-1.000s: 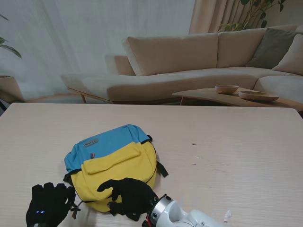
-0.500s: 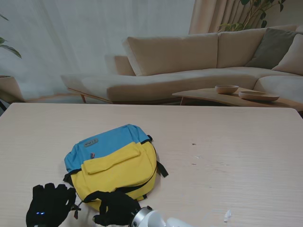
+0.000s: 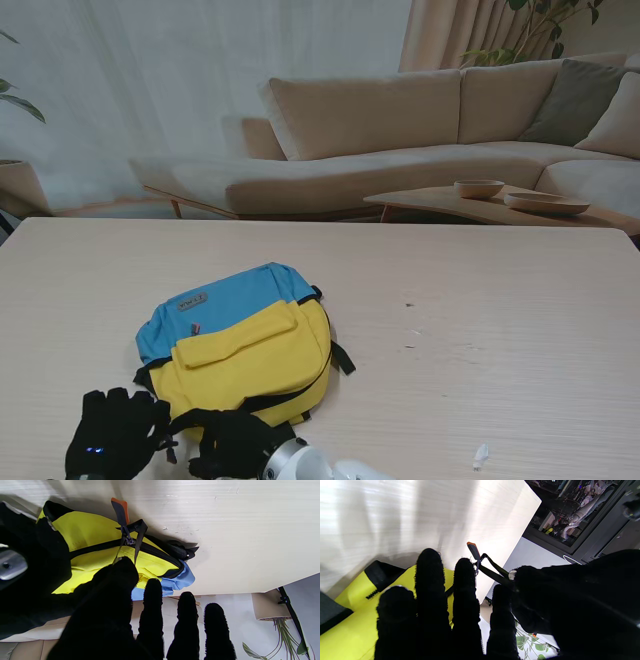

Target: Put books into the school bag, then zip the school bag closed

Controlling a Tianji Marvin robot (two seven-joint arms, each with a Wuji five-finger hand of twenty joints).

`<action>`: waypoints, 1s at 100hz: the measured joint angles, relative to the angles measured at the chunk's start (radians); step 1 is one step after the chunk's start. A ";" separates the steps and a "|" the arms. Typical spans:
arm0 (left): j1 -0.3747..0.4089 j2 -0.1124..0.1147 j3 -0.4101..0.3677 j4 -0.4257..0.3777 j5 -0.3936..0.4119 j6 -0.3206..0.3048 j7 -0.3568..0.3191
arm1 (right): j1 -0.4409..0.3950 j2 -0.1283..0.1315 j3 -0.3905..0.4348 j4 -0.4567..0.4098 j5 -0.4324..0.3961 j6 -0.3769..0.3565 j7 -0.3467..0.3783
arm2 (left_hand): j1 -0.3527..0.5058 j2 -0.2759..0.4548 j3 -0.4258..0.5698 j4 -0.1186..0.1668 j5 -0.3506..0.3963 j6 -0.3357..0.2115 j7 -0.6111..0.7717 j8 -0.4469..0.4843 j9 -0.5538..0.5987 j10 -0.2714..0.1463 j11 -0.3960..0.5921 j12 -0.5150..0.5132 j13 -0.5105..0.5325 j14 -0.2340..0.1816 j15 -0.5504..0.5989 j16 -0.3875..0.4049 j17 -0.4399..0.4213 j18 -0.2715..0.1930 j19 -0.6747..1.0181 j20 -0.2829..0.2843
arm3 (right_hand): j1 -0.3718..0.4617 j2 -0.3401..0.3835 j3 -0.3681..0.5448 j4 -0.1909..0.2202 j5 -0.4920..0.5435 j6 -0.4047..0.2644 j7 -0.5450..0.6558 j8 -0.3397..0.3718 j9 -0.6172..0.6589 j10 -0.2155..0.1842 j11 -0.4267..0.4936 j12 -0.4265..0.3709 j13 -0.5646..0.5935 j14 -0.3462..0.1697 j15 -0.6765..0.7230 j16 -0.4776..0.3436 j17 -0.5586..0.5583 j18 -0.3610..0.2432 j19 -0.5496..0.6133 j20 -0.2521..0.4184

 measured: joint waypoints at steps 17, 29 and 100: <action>0.002 0.000 -0.012 0.000 -0.012 -0.020 0.009 | 0.012 -0.008 -0.019 0.018 0.005 0.000 -0.001 | 0.000 0.000 0.000 0.000 0.000 0.000 0.000 0.000 0.000 0.000 0.000 0.000 0.000 0.000 0.000 0.000 0.000 0.000 0.000 0.000 | 0.000 0.000 0.000 -0.027 0.010 0.000 0.003 0.000 0.000 0.000 0.000 0.000 0.000 0.001 0.000 0.000 0.000 0.001 0.000 0.000; 0.006 0.000 -0.021 0.000 -0.018 -0.036 0.009 | 0.019 -0.017 -0.033 0.033 0.007 0.003 -0.007 | 0.000 0.000 0.000 0.000 0.000 0.000 0.000 0.000 0.000 0.000 0.000 0.000 0.000 0.000 0.000 0.000 0.000 0.000 0.000 0.000 | 0.000 -0.010 0.000 -0.027 0.016 0.000 0.006 0.000 0.000 0.000 0.000 0.000 0.000 0.001 0.000 0.000 -0.002 0.002 0.000 0.000; 0.007 0.004 -0.042 -0.001 -0.072 -0.101 -0.017 | 0.030 -0.044 -0.045 0.074 0.032 0.002 -0.035 | 0.000 -0.020 0.000 0.000 0.032 0.022 -0.007 0.013 0.000 0.000 0.000 -0.020 0.000 0.000 -0.001 0.000 0.000 0.000 0.000 -0.010 | 0.063 -0.093 0.024 -0.119 0.188 -0.011 0.053 0.051 0.051 0.001 0.002 -0.003 0.000 0.006 0.009 0.000 -0.009 0.010 0.000 0.000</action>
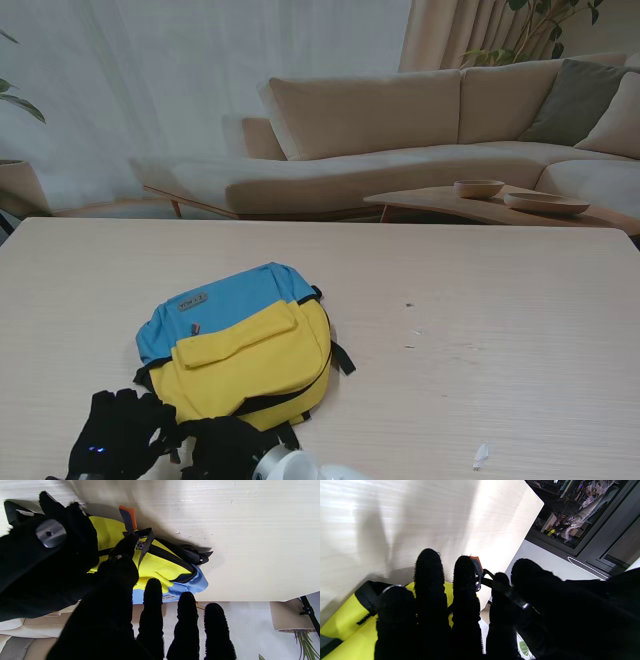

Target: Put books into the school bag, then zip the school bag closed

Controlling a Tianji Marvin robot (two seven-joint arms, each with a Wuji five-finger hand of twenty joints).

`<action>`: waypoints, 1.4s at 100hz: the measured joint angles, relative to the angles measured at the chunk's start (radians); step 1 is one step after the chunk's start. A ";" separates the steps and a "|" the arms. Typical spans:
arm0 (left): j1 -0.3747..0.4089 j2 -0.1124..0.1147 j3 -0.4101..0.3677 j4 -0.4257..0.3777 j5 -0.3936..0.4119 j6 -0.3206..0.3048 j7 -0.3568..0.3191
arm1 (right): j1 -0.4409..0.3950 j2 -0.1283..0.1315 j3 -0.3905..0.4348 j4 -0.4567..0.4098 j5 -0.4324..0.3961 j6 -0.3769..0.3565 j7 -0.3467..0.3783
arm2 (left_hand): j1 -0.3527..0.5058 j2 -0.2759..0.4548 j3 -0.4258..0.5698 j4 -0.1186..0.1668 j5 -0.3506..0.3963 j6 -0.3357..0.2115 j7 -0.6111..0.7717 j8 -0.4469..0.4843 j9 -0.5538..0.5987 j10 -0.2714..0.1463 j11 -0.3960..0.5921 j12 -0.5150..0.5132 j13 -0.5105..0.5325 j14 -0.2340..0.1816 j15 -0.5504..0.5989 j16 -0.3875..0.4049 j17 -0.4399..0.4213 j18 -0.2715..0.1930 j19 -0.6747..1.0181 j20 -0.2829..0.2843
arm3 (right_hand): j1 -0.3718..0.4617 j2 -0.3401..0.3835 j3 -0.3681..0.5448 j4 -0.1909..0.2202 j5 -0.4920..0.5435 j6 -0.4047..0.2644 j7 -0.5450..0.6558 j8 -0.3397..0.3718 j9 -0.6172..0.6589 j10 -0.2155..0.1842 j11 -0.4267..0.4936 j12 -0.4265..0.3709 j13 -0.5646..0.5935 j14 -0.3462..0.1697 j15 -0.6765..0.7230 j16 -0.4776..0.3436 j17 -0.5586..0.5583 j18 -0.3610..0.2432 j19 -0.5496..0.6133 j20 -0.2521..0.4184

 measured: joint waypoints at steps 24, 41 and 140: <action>-0.013 0.000 0.000 0.000 -0.011 0.000 -0.018 | 0.005 -0.002 -0.001 0.001 0.001 -0.015 0.001 | -0.003 0.000 -0.023 -0.001 0.001 -0.070 -0.030 -0.001 0.000 0.000 0.000 -0.001 0.000 0.000 0.000 0.000 0.000 0.000 0.000 0.000 | 0.041 -0.095 0.000 -0.082 0.206 0.029 0.255 -0.012 0.046 0.001 0.000 0.000 0.014 0.009 0.012 -0.011 0.000 0.014 0.000 0.000; -0.016 -0.001 -0.012 0.002 -0.079 -0.011 -0.001 | 0.005 -0.005 -0.004 -0.001 -0.011 -0.036 -0.007 | -0.027 0.030 -0.035 0.017 -0.188 -0.076 -0.101 -0.029 -0.106 -0.003 -0.007 -0.202 -0.030 -0.005 -0.063 -0.027 0.000 0.000 -0.040 -0.016 | 0.041 -0.095 -0.003 -0.112 0.346 0.023 0.410 0.075 0.098 0.001 0.013 0.011 0.051 0.009 0.027 -0.011 0.000 0.016 0.000 0.000; -0.267 0.016 -0.044 0.338 -0.104 -0.248 0.103 | -0.034 0.029 0.034 0.001 -0.017 -0.102 0.023 | -0.223 0.058 0.216 0.039 -0.407 -0.286 -0.321 -0.339 -0.293 -0.078 -0.216 -0.467 -0.115 -0.087 -0.352 -0.196 -0.006 -0.037 -0.380 -0.051 | 0.041 -0.094 -0.003 -0.112 0.356 0.006 0.418 0.083 0.096 0.001 0.008 0.011 0.051 0.009 0.026 -0.016 -0.004 0.016 0.000 0.000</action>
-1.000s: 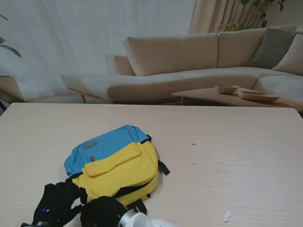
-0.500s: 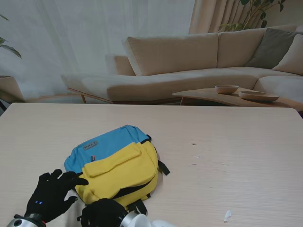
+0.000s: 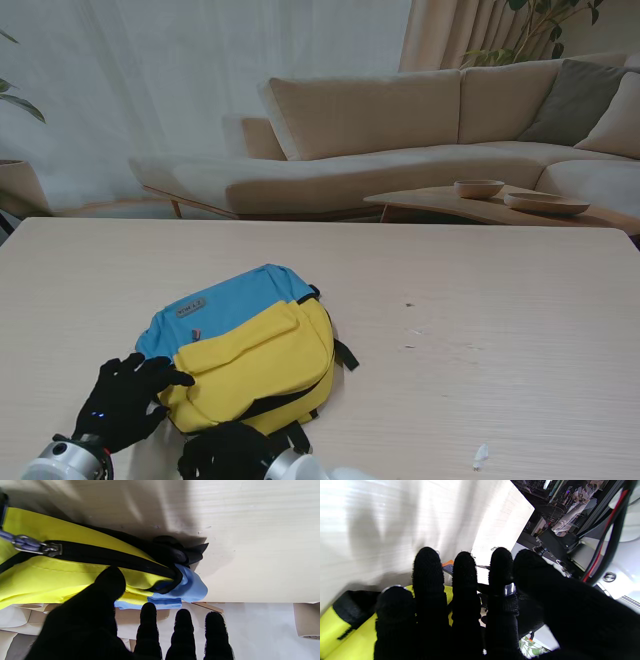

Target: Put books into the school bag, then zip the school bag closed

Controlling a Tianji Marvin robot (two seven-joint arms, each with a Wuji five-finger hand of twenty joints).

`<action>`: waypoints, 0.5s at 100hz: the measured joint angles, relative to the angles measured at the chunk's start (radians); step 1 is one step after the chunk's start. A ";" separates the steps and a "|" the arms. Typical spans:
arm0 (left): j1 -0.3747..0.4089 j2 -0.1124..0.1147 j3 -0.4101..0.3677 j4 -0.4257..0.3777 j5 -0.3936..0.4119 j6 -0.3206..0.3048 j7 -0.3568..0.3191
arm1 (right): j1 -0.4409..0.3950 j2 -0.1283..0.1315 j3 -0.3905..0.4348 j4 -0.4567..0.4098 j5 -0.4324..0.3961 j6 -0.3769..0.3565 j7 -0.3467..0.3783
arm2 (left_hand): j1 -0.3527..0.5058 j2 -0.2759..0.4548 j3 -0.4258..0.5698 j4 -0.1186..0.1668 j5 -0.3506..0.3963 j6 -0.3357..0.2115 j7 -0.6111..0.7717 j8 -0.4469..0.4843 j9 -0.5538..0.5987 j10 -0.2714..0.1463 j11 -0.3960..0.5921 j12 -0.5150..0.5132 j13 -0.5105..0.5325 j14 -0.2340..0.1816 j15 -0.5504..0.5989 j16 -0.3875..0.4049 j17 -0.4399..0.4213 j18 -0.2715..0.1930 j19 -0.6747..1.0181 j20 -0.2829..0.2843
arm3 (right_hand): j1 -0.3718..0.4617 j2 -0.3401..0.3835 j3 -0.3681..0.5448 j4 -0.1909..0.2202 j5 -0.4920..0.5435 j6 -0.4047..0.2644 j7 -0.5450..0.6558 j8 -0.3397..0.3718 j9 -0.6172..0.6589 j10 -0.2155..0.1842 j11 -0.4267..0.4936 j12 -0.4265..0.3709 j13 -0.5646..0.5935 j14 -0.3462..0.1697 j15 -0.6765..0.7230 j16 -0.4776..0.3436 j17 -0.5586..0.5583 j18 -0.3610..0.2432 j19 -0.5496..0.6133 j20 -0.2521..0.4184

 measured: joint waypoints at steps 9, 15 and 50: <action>-0.024 0.001 0.015 0.029 -0.024 -0.001 -0.001 | 0.000 0.000 0.000 0.000 0.000 0.000 -0.001 | -0.001 -0.004 0.022 0.000 0.048 -0.014 0.022 0.000 0.000 -0.007 0.001 -0.001 0.000 0.000 0.000 0.000 0.000 -0.002 -0.016 0.000 | 0.000 0.000 0.000 0.000 0.000 0.000 0.000 0.000 0.000 0.000 0.000 0.000 0.000 0.000 0.000 0.000 0.000 0.000 0.000 0.000; -0.043 0.002 0.026 0.049 -0.041 -0.004 -0.003 | 0.000 0.000 0.001 0.001 0.000 0.000 -0.001 | -0.002 -0.026 0.043 -0.003 0.069 -0.021 0.059 0.009 0.000 -0.008 0.001 -0.001 0.000 0.000 0.000 0.000 0.000 -0.003 -0.035 0.010 | 0.000 0.000 0.000 0.000 0.000 0.000 0.000 0.000 0.000 0.000 0.000 0.000 0.000 0.000 0.000 0.000 0.000 0.000 0.000 0.000; -0.118 0.002 0.071 0.148 -0.058 -0.041 0.141 | -0.001 0.001 0.005 0.008 -0.005 -0.005 -0.001 | 0.061 -0.133 0.037 -0.080 0.313 -0.028 0.329 0.311 0.027 -0.033 0.081 0.038 -0.011 -0.001 0.062 0.017 -0.001 -0.005 -0.050 0.048 | 0.000 0.000 0.000 0.000 0.000 0.000 0.000 0.000 0.000 0.000 0.000 0.000 0.000 0.000 0.000 0.000 0.000 0.000 0.000 0.000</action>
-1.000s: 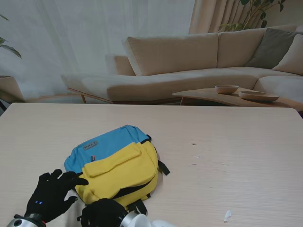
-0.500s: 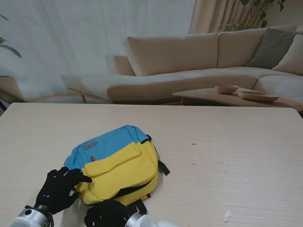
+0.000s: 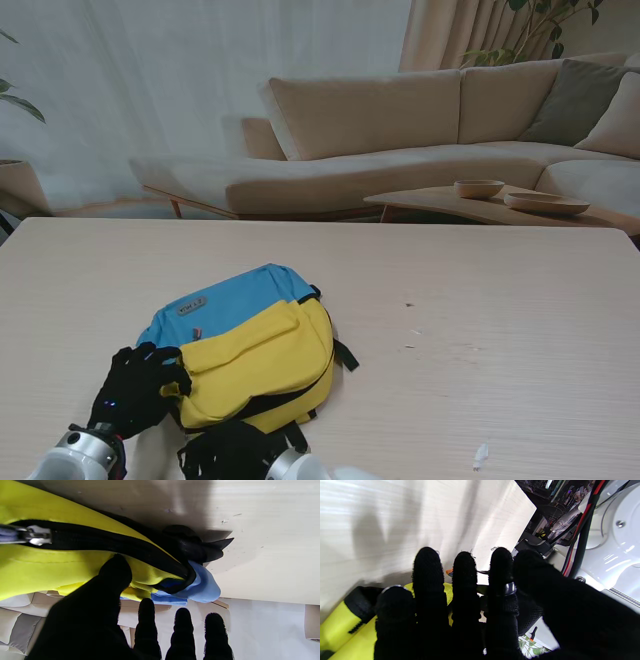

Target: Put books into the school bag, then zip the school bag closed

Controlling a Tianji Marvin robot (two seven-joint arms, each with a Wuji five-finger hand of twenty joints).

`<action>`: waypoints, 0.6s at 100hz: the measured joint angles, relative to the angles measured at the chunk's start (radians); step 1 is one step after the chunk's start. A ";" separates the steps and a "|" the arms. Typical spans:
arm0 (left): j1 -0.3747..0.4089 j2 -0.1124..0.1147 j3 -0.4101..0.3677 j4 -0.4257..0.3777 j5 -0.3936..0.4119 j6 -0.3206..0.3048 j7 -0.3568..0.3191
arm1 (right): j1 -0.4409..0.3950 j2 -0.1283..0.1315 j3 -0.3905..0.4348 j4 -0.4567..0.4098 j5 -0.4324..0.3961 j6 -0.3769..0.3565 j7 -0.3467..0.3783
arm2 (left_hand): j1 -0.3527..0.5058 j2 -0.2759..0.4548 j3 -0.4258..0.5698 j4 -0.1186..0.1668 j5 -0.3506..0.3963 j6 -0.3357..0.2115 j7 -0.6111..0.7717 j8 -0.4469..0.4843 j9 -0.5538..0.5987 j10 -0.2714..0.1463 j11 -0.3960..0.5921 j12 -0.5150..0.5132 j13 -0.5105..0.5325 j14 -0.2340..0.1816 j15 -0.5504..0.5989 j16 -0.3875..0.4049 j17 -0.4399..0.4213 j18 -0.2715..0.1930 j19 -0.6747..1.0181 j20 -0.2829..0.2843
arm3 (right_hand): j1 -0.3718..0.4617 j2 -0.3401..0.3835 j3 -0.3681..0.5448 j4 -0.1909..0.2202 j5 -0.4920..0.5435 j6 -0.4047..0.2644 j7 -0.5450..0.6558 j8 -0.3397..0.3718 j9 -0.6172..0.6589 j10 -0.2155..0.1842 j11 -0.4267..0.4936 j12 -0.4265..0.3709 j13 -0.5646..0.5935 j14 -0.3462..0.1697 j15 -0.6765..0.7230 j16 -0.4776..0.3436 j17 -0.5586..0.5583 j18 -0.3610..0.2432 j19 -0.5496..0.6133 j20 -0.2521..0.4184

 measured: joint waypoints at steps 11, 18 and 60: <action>0.000 -0.001 -0.006 -0.009 0.003 0.002 -0.051 | 0.000 0.004 0.004 0.003 0.001 -0.003 0.011 | 0.003 0.001 0.000 0.000 0.000 0.000 0.010 0.047 0.000 0.000 -0.007 -0.013 0.000 0.000 0.003 0.000 0.000 0.000 0.000 0.000 | 0.000 0.000 0.000 0.000 0.000 0.000 0.000 0.000 0.000 0.000 0.000 0.000 0.000 0.000 0.000 0.000 0.000 0.000 0.000 0.000; 0.002 -0.001 -0.007 -0.014 0.009 0.007 -0.052 | -0.001 0.011 0.014 0.001 -0.003 -0.007 0.029 | 0.003 0.001 0.000 0.000 0.000 0.000 0.011 0.087 0.000 -0.001 -0.007 -0.007 0.000 0.000 0.003 0.000 0.000 0.000 0.000 0.000 | 0.000 0.000 0.000 0.000 0.001 0.000 0.002 0.008 0.000 0.000 0.000 0.000 0.000 0.001 0.000 0.000 0.000 0.000 0.000 0.000; 0.020 -0.001 -0.023 -0.023 0.039 0.021 -0.045 | -0.058 0.095 0.163 -0.098 -0.070 -0.067 0.170 | 0.000 0.013 0.000 0.000 -0.002 -0.013 0.009 0.171 0.000 -0.005 -0.001 0.007 0.000 0.000 0.002 0.000 0.000 0.000 -0.010 0.000 | -0.021 0.042 0.000 0.000 0.116 0.041 0.045 0.225 0.116 0.039 0.137 0.159 0.128 0.012 0.178 0.008 0.116 0.036 0.048 0.001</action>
